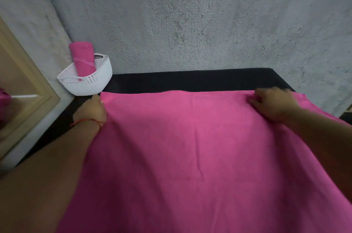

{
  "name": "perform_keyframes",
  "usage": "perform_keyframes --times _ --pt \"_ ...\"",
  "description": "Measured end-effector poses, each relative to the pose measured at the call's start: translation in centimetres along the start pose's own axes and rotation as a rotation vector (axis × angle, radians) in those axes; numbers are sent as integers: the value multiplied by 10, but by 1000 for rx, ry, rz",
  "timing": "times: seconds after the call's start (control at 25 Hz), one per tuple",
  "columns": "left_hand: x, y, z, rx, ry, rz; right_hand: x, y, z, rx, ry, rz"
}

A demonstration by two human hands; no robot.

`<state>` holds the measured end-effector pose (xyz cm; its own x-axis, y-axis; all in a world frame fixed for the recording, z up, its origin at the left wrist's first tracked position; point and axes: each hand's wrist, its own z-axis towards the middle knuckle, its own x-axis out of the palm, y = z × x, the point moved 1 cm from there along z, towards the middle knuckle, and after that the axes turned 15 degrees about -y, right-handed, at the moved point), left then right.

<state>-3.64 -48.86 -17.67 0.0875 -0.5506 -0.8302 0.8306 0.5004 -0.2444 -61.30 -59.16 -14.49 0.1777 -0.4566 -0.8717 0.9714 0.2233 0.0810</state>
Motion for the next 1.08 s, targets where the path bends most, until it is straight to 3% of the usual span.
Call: perform_keyframes --times 0.12,0.36,0.56,0.72,0.84,1.08 --pt "14 3 -5 38 -23 45 26 -11 -20 93 -119 123" --pt "2 -10 21 23 74 148 36 -21 -18 35 -211 72" --pt "18 -8 18 -15 -23 99 39 -21 -18 9 -204 35" --pt "24 -1 16 -2 -50 67 23 -15 20 -134 -103 -137" --pt "25 -1 17 0 -68 53 28 -9 48 -66 -103 -127" --pt "26 3 24 -41 -35 61 60 -19 29 158 -113 134"
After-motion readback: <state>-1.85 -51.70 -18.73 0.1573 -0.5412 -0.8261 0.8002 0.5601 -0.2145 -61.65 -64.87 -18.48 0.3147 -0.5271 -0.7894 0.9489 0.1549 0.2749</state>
